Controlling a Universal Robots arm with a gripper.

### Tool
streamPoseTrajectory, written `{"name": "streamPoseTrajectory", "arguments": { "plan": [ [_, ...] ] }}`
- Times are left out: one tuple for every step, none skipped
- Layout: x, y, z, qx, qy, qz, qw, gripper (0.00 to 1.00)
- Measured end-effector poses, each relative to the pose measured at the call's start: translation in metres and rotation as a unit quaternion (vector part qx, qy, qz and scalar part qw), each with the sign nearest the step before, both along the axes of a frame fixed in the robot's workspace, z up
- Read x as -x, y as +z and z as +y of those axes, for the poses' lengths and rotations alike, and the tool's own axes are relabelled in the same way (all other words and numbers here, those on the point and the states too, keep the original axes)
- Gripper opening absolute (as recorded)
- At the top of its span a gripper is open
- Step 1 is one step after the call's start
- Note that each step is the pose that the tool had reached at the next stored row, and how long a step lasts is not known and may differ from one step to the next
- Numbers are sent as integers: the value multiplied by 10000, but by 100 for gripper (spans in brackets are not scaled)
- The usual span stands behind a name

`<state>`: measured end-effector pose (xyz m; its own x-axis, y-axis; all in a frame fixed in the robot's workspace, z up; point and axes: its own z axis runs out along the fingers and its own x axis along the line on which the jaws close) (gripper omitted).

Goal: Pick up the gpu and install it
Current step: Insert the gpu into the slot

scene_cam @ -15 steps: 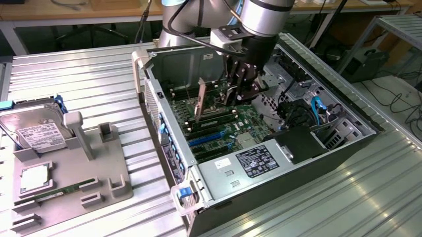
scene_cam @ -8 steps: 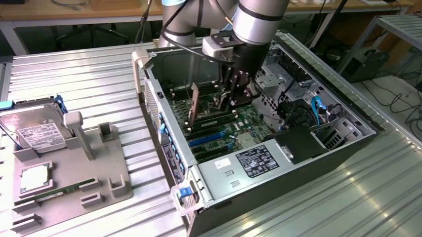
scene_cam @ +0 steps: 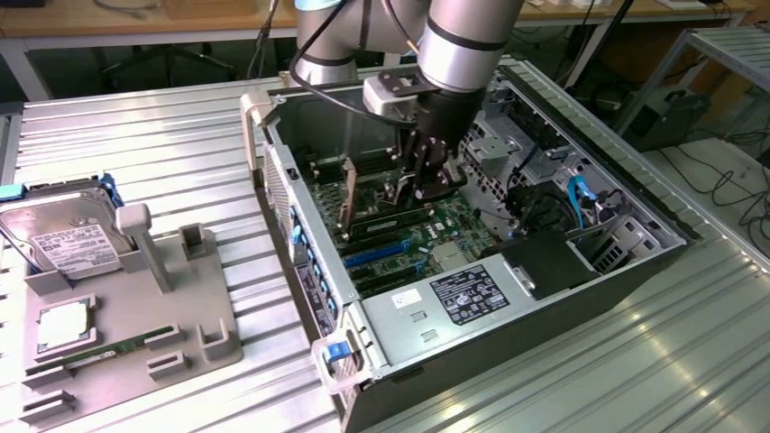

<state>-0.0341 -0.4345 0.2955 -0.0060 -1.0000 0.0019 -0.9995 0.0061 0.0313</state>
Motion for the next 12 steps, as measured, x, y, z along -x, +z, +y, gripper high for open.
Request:
{"name": "streamPoseTrajectory", "arguments": {
  "plan": [
    [18, -5, -1, 0, 0, 2, 10000, 27],
    [34, -10, -2, 1, 2, 2, 10000, 27],
    [42, -14, -12, 0, 6, 2, 10000, 27],
    [48, -16, -27, 0, 6, 2, 10000, 27],
    [58, -25, -38, -1, 5, -36, 10000, 27],
    [72, -33, -39, 0, 4, -87, 10000, 27],
    [93, -45, -39, 0, 5, -124, 9999, 27],
    [105, -57, -38, -1, 4, -130, 9999, 27],
    [108, -72, -40, 0, 4, -130, 9999, 27],
    [110, -82, -44, 0, 5, -130, 9999, 27],
    [111, -87, -54, 1, 5, -130, 9999, 27],
    [112, -90, -62, 0, 4, -130, 9999, 27]
  ]
}}
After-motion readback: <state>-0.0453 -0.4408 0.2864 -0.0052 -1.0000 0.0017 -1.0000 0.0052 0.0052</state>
